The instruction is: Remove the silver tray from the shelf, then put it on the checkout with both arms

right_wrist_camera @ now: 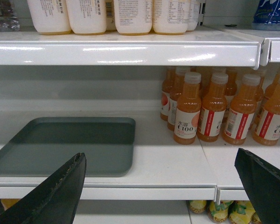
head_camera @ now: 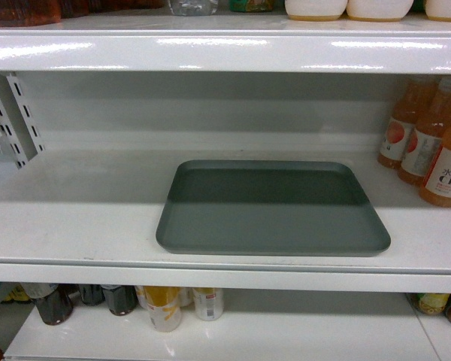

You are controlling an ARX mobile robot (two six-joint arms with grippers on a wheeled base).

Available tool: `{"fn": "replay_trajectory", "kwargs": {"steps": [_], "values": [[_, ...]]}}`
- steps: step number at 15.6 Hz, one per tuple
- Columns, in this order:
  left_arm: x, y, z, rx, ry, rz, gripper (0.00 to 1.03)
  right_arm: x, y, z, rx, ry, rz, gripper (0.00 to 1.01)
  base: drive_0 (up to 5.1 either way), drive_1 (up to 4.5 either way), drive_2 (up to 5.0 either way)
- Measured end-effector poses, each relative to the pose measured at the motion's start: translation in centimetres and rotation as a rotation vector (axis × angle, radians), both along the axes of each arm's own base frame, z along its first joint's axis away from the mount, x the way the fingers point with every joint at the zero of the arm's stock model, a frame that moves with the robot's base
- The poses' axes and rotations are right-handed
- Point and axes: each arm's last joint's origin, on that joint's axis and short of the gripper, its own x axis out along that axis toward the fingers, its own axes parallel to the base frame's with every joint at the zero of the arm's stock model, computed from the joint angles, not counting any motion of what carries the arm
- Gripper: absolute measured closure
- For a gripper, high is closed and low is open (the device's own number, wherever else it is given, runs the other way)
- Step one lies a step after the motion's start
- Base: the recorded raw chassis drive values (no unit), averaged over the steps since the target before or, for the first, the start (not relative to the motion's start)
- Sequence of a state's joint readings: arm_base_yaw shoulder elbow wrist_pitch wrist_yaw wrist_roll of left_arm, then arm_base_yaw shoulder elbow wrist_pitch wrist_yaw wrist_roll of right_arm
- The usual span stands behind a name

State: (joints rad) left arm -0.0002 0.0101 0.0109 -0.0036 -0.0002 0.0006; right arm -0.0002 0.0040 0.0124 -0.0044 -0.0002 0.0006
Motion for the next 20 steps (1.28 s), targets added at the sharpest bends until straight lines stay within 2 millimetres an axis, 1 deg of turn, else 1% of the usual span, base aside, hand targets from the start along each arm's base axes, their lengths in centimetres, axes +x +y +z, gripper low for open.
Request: {"fn": "replay_trajectory", "kwargs": {"steps": [20], "values": [[0.00,0.00,0.00,0.000,0.000,0.000,0.05,0.00,0.00,0.00,0.000,0.000,0.000,0.03,0.0,0.00,0.0]]}}
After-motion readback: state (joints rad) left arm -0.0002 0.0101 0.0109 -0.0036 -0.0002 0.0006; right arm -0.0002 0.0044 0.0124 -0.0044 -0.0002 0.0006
